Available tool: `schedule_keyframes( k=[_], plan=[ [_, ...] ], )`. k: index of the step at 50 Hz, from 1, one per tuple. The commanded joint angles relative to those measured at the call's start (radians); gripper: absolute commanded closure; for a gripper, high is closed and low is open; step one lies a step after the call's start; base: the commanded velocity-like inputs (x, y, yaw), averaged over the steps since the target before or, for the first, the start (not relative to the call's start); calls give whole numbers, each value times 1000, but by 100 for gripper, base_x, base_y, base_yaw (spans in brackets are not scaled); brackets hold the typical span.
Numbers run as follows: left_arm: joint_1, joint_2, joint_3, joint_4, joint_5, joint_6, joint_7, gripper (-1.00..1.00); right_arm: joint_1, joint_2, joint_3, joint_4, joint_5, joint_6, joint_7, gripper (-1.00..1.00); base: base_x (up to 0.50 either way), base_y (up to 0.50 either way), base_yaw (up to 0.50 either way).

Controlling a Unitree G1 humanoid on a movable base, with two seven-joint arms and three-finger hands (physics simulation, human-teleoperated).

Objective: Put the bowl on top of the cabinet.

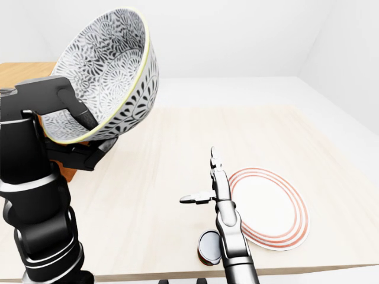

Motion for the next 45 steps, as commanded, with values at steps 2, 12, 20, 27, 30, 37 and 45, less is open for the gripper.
schedule_keyframes(
  k=[2, 12, 20, 27, 30, 37, 45],
  plan=[
    [-65, 76, 83, 17, -65, 0, 9, 95, 11, -1, 0, -24, -2, 10, 1, -100, 0, 0, 0],
    [-146, 198, 178, 70, -142, 0, 30, 95, 6, 0, 0, -11, -3, 3, -3, -100, 0, 0, 0],
    [-196, 298, 241, 111, -196, 0, 41, 95, 10, 1, 2, -13, -5, 2, -4, -100, 0, 0, 0],
    [-223, 379, 279, 177, -214, 0, 54, 95, 21, -2, -1, -40, -1, 13, -1, -100, 0, 0, 0],
    [-233, 408, 300, 191, -232, 0, 52, 95, 20, -2, -3, -38, -1, 13, -3, -100, 0, 0, 0],
    [-258, 509, 354, 238, -279, 0, 67, 95, 31, -2, 0, -59, -4, 19, -4, -100, 0, 0, 0],
    [-325, 618, 361, 412, -284, 0, 128, 95, 42, -1, 3, -83, -6, 25, -5, -100, 0, 0, 0]
  ],
)
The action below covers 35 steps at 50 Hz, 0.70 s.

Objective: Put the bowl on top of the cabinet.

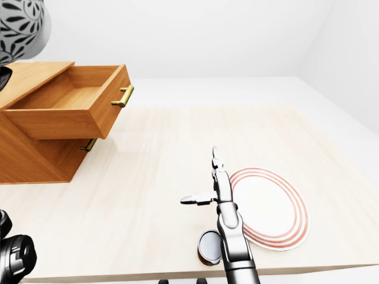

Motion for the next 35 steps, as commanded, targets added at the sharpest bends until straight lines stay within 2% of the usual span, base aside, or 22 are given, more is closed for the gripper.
schedule_keyframes(
  k=[1, 8, 12, 22, 28, 30, 35],
  plan=[
    [-83, 148, 46, 197, -46, 0, 69, 95, 10, 1, 3, -22, -3, 6, -1, -100, 0, 0, 0],
    [-112, 184, 33, 298, -32, 0, 103, 95, 13, 0, 1, -30, -1, 10, -1, -100, 0, 0, 0],
    [-152, 222, 20, 445, 2, 0, 155, 95, 15, 0, 2, -33, -1, 11, -1, -100, 0, 0, 0],
    [-253, 274, -21, 713, 65, 0, 249, 95, 23, -1, 1, -49, 0, 16, 0, -100, 0, 0, 0],
    [-304, 325, -36, 889, 90, 0, 326, 95, 21, -2, -1, -45, 2, 14, 1, -100, 0, 0, 0],
    [-320, 348, -49, 973, 131, 0, 387, 95, 25, -1, 1, -52, -1, 16, 0, -100, 0, 0, 0],
    [-359, 383, -68, 1126, 156, 0, 431, 96, 24, -2, -3, -51, 3, 13, 0, -100, 0, 0, 0]
  ],
)
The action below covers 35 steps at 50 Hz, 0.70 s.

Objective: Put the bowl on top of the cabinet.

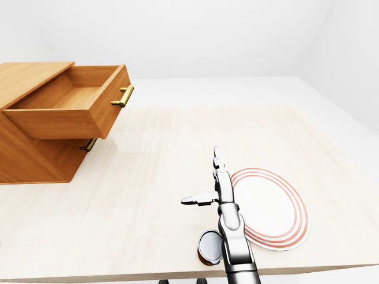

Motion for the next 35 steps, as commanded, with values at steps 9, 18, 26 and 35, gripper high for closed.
schedule_keyframes(
  k=[9, 18, 26, 35],
  plan=[
    [-151, 131, -60, 450, 123, 0, 133, 95, 7, -3, -7, -11, 5, -1, 0, -100, 0, 0, 0],
    [-221, 132, -120, 645, 242, 0, 133, 95, 3, 0, -3, -6, 0, 0, -3, -100, 0, 0, 0],
    [-251, 116, -147, 727, 308, 0, 133, 95, 7, -1, -3, -14, 2, 4, -2, -100, 0, 0, 0],
    [-266, 68, -179, 802, 373, 0, 133, 95, 9, -1, -4, -19, 2, 5, -2, -100, 0, 0, 0]
  ],
)
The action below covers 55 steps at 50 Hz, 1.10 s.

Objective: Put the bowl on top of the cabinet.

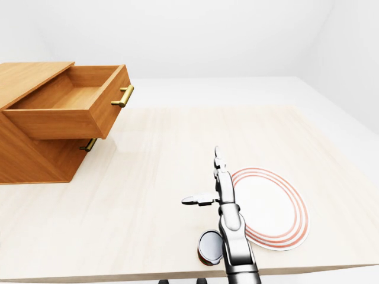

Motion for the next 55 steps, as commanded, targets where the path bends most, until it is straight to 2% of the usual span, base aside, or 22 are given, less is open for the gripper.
schedule_keyframes(
  k=[1, 11, 35, 49, 51, 52, 55],
  plan=[
    [-38, -34, -42, 116, 97, 0, 1, 95, 1, 0, -1, -5, 1, 3, 0, -100, 0, 0, 0],
    [-43, -71, -51, 171, 114, 0, 1, 95, -4, -1, -3, 5, 2, -1, 0, -100, 0, 0, 0],
    [18, -124, -66, 209, 130, 0, 1, 94, -9, -2, -7, 18, 3, -5, -1, -100, 0, 0, 0],
    [24, -124, -62, 210, 130, 0, 1, 89, -10, -2, -7, 21, 2, -6, -2, -100, 0, 0, 0],
    [26, -125, -64, 210, 131, 0, 1, 58, -11, -2, -7, 22, 3, -6, -1, -100, 0, 0, 0],
    [26, -126, -63, 211, 131, 0, 1, -99, -11, -2, -8, 22, 3, -6, -2, -100, 0, 0, 0],
    [25, -128, -65, 209, 136, 0, 1, -100, -11, -2, -7, 22, 3, -6, -2, -100, 0, 0, 0]
  ],
)
